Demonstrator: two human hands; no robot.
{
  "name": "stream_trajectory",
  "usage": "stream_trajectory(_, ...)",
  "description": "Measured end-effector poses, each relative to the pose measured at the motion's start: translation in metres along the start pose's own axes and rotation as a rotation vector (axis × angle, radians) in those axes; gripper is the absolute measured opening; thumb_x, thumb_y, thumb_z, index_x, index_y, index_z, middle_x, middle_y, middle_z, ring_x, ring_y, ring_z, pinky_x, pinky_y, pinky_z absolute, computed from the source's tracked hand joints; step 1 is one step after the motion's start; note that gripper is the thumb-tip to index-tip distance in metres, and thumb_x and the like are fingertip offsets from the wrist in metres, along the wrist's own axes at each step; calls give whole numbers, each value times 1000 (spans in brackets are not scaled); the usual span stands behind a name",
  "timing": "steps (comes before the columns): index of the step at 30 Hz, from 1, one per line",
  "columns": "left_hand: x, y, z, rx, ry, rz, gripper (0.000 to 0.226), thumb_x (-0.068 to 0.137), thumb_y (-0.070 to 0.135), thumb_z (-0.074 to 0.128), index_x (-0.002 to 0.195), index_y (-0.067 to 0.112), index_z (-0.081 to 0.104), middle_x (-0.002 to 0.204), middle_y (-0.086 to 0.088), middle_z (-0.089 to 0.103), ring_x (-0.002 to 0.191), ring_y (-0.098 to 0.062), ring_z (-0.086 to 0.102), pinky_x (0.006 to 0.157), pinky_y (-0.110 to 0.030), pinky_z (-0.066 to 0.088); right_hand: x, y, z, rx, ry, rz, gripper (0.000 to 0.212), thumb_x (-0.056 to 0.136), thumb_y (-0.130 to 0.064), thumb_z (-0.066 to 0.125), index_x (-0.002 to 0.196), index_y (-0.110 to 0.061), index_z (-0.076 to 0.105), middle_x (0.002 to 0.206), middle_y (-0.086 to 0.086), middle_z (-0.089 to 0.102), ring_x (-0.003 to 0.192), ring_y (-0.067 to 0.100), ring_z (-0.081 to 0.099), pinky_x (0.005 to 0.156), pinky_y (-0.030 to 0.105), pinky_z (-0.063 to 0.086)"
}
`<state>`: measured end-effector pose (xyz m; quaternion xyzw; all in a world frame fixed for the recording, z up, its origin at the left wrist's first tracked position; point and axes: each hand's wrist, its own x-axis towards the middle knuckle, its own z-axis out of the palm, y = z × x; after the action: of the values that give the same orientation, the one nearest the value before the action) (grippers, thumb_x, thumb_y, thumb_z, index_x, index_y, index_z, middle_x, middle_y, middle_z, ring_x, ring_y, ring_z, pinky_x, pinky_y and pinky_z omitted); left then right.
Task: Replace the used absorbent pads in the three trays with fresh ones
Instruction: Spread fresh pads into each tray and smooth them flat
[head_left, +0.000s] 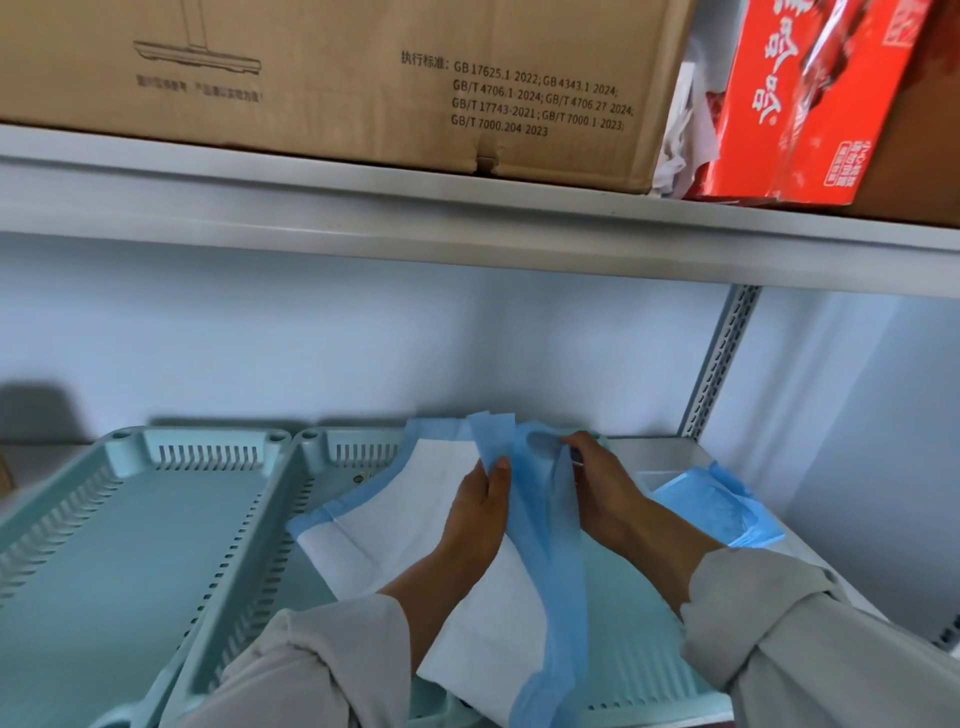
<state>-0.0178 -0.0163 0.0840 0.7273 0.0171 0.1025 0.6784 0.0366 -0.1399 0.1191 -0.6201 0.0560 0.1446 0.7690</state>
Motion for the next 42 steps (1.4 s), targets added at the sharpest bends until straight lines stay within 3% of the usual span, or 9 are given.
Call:
stream_trajectory(6,6,-22,23,499,-334,-23,101,66,80,46,150,40,6,157,-2,22,148,-25,6,119,-46,16,0,-6,4,-329,10,81,89,55,-73,72,120,-16,54,115,7,65,102,23,65,91,36,53)
stream_trajectory(11,-10,-18,12,271,-329,-226,79,91,54,48,153,25,9,155,-1,27,142,-19,29,114,-31,27,15,-2,-11,-901,183,-86,11,79,0,62,90,2,61,80,15,55,67,21,54,51,20,35)
stream_trajectory(14,-4,-38,-17,518,-73,-430,67,98,43,43,151,11,18,156,-10,26,142,-25,29,112,-29,27,20,-2,-15,-1218,172,-59,7,78,3,56,74,-3,56,73,14,51,66,23,51,45,18,28)
stream_trajectory(18,-4,-85,-60,730,-80,-730,59,95,27,49,145,1,30,148,-18,34,137,-31,36,113,-30,32,18,6,-18,-1359,133,28,24,68,3,62,56,-7,43,57,4,39,48,14,36,41,19,25)
stream_trajectory(22,-8,-120,-82,751,36,-897,64,87,25,52,143,5,32,146,-18,32,134,-34,36,114,-37,31,18,22,-20,-1231,31,56,30,75,-30,72,88,-8,56,84,4,53,72,19,52,59,23,39)
stream_trajectory(30,-5,-113,-90,583,254,-858,62,84,11,57,142,13,36,145,-20,29,131,-35,38,113,-39,32,21,35,-12,-1490,1,41,28,73,-1,61,62,-10,37,65,3,41,77,22,49,47,21,29)
stream_trajectory(32,-1,-119,-94,522,270,-814,66,78,6,59,141,11,40,142,-22,35,127,-38,43,111,-43,35,17,33,-10,-1446,-28,71,16,76,-8,64,81,-5,49,79,4,49,84,23,51,55,23,38)
stream_trajectory(36,-10,-104,-92,477,234,-824,29,85,-6,54,113,-2,58,135,-25,47,124,-38,48,98,-31,42,20,46,-17,-1399,-34,22,53,88,-33,61,126,1,47,124,15,54,114,30,54,88,31,42)
stream_trajectory(42,-9,-76,-82,555,244,-514,59,89,-3,41,146,10,34,149,-14,35,135,-30,39,112,-32,32,27,47,-26,-1368,119,-203,4,85,-21,56,82,-19,55,94,10,58,106,33,61,78,30,41)
